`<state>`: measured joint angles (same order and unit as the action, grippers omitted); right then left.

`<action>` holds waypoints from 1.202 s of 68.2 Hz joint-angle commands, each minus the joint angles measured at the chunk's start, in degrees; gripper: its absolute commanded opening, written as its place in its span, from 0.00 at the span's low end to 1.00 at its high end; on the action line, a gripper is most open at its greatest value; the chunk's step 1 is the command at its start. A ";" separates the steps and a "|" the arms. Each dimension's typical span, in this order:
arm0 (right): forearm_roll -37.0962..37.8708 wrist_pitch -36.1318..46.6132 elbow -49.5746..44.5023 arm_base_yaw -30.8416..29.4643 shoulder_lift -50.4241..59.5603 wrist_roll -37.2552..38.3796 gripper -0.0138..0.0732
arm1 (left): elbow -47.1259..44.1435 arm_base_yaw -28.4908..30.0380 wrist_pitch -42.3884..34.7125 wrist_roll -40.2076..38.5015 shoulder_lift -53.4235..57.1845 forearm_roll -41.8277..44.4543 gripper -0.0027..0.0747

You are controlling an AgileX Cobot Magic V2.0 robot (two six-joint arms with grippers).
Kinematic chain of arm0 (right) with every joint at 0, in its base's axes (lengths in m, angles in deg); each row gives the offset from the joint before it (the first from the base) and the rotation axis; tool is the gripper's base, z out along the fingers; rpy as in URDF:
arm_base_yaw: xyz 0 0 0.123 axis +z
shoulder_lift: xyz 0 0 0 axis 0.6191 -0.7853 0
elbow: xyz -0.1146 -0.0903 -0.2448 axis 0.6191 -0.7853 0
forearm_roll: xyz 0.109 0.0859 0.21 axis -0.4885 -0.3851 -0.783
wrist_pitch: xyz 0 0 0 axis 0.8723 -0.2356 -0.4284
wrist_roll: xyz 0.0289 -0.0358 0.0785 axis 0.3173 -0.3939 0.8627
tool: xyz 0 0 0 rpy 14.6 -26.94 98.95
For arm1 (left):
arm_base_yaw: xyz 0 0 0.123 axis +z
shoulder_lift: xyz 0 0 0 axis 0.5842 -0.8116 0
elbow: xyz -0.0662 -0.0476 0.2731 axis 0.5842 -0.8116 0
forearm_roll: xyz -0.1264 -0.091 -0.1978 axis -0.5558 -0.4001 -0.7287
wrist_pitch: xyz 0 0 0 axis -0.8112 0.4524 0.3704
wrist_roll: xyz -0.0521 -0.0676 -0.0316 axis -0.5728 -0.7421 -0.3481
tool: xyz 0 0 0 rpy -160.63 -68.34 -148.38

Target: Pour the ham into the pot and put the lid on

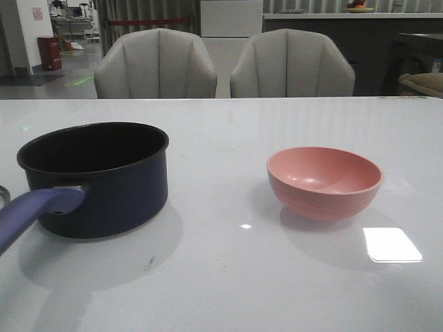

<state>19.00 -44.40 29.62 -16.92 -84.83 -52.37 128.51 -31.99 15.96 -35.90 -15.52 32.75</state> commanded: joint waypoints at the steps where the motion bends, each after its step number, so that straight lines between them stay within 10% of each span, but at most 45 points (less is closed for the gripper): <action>1: 0.03 4.89 1.49 0.15 -0.19 -0.43 0.33 | 4.79 0.08 0.68 -0.69 -2.75 -0.66 0.93; 67: 0.03 4.89 1.49 0.15 -0.19 -0.43 0.33 | 22.73 2.81 13.06 -0.58 -25.05 -1.12 0.93; 82: 0.03 4.89 1.49 0.15 -0.19 -0.43 0.33 | 22.73 2.81 13.67 -0.50 -26.35 -1.83 0.70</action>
<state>19.00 -44.40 29.62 -16.92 -84.83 -52.37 149.69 -29.20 29.31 -35.90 -44.24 31.26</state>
